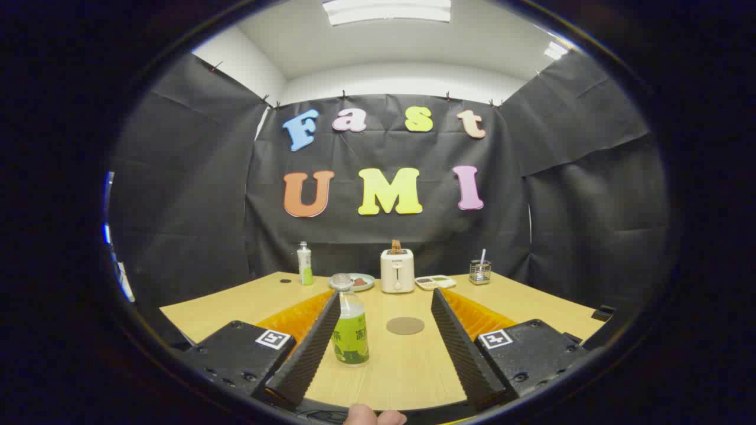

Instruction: Take the bottle from table, then pour the juice into the cup, finally place the bottle on the coaster

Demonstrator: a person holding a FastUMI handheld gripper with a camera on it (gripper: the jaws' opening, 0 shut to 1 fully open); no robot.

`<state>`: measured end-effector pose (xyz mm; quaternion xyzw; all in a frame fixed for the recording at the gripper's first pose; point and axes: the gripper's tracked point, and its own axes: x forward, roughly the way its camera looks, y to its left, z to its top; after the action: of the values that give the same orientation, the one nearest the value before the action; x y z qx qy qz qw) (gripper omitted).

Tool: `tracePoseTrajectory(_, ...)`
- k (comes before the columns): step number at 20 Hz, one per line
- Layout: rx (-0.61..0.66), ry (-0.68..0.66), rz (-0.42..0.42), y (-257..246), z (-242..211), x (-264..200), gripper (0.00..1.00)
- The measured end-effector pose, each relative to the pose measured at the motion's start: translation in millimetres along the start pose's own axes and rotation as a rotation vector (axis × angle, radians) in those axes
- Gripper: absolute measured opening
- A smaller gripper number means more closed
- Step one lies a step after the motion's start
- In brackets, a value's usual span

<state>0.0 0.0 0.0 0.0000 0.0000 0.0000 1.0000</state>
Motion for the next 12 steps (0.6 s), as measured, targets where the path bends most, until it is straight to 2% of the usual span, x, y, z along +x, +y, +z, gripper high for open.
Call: tracePoseTrajectory(12,-0.007,0.025,-0.003,6.4,-5.0,2.8,1.00)
